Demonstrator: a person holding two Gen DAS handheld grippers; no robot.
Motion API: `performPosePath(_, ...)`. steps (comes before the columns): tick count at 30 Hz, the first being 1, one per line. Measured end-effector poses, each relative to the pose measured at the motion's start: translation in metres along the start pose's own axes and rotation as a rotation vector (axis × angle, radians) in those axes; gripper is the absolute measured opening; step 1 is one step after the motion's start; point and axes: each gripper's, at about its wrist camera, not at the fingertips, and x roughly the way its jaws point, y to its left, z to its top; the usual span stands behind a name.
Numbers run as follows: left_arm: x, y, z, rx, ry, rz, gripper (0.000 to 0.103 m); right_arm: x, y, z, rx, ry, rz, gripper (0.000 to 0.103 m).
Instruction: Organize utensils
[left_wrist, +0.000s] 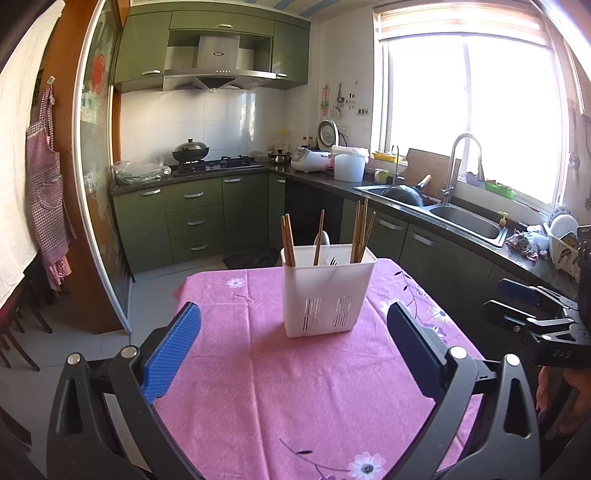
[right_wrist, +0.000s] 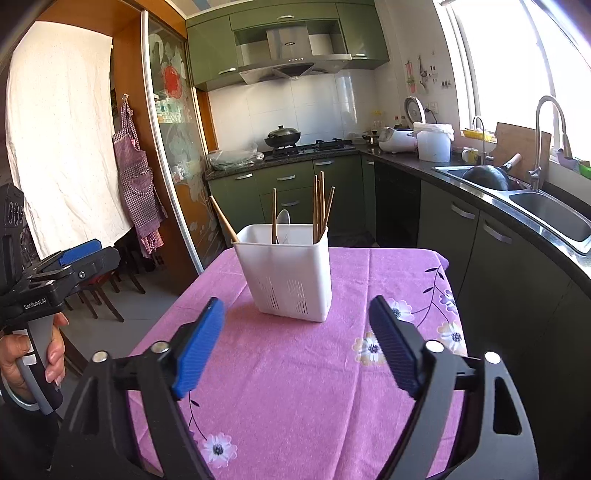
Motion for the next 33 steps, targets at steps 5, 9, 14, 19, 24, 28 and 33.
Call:
performPosePath(5, -0.038, 0.005, -0.031, -0.027, 0.016, 0.006, 0.096, -0.047, 0.027, -0.029, -0.052, -0.065, -0.043, 0.098)
performPosePath(9, -0.063, 0.014, -0.044, -0.068, 0.006, 0.031, 0.096, -0.076, 0.049, -0.046, -0.096, -0.1, -0.079, 0.098)
performPosePath(14, -0.079, 0.019, -0.053, -0.096, 0.007, 0.041, 0.096, -0.098, 0.058, -0.058, -0.088, -0.128, -0.122, 0.098)
performPosePath(19, -0.087, 0.018, -0.059, -0.106, 0.002, 0.046, 0.096, -0.105, 0.059, -0.063, -0.087, -0.14, -0.163, 0.098)
performPosePath(24, -0.091, 0.018, -0.06, -0.106, 0.001, 0.044, 0.096, -0.108, 0.059, -0.065, -0.09, -0.138, -0.161, 0.098)
performPosePath(28, -0.096, 0.017, -0.06, -0.104, 0.0, 0.038, 0.096, -0.111, 0.057, -0.064, -0.085, -0.137, -0.159, 0.098)
performPosePath(33, -0.101, 0.016, -0.061, -0.107, -0.004, 0.034, 0.096, -0.116, 0.061, -0.065, -0.094, -0.145, -0.158, 0.098)
